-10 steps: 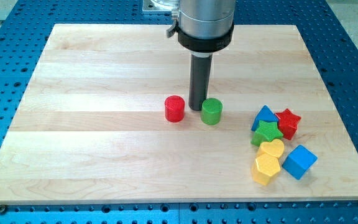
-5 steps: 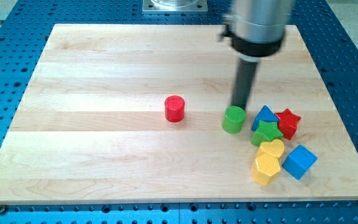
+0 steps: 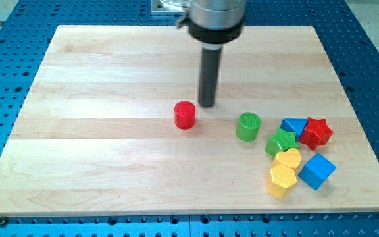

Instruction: Push the red circle diagonally to the heart

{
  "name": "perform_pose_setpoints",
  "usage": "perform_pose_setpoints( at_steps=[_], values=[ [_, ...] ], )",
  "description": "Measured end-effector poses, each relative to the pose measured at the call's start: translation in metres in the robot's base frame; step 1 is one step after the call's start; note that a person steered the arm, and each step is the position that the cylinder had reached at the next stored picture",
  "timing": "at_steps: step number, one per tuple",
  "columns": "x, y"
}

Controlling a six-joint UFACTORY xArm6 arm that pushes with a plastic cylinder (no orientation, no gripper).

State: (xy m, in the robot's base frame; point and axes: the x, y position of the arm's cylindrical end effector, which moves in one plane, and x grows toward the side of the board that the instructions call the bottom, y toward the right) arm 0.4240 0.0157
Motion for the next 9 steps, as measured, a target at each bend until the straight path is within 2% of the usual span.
perform_pose_setpoints(
  at_steps=[1, 2, 3, 4, 5, 7, 8, 9],
  values=[
    [0.016, -0.039],
    [0.047, -0.029],
    [0.063, 0.011],
    [0.062, -0.023],
    [0.079, -0.046],
    [0.092, 0.085],
    [0.093, 0.113],
    [0.093, 0.104]
  ],
)
